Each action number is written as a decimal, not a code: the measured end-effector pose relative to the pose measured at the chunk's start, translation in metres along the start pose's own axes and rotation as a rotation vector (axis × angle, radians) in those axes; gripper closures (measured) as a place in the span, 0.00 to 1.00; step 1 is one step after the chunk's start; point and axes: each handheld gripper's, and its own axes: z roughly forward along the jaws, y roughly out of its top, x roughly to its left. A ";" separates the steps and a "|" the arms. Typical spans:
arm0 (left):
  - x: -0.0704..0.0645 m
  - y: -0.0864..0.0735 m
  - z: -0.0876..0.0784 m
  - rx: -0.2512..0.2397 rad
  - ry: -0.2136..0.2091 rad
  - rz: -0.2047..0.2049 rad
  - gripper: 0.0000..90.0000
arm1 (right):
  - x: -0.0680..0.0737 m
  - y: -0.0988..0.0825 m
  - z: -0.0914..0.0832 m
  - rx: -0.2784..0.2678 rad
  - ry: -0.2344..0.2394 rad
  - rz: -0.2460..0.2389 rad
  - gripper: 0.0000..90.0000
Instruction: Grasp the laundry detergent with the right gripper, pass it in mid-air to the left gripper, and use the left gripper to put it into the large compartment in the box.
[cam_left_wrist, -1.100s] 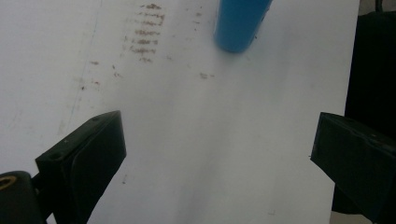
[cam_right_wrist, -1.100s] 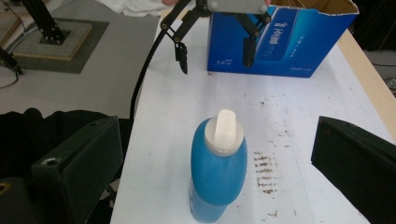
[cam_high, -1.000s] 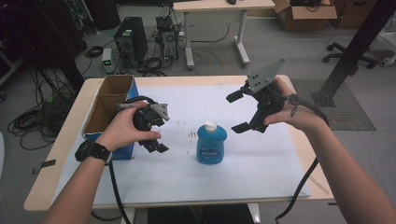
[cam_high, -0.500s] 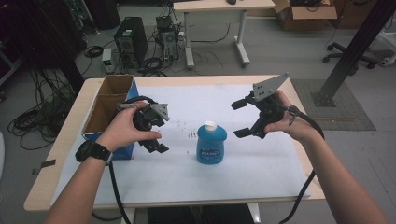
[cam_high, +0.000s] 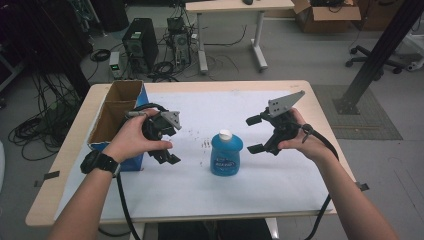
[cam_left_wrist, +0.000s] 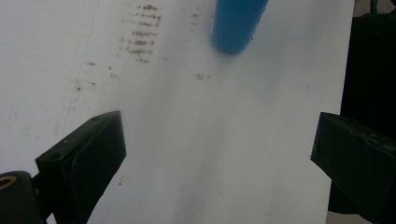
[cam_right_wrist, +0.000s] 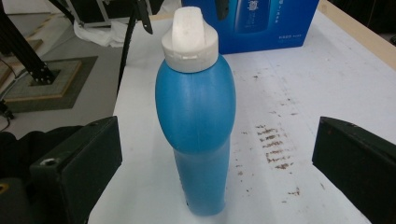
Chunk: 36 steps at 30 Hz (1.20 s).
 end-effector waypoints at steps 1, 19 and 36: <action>0.000 0.000 0.000 0.002 0.000 0.001 0.04 | 0.000 -0.001 0.001 -0.003 0.002 0.002 0.02; -0.001 0.002 0.001 -0.004 -0.004 0.008 0.04 | 0.001 -0.019 0.040 -0.019 0.014 0.008 0.03; -0.001 0.002 0.000 -0.008 -0.008 0.012 0.04 | 0.003 -0.020 0.068 -0.061 0.033 0.004 0.07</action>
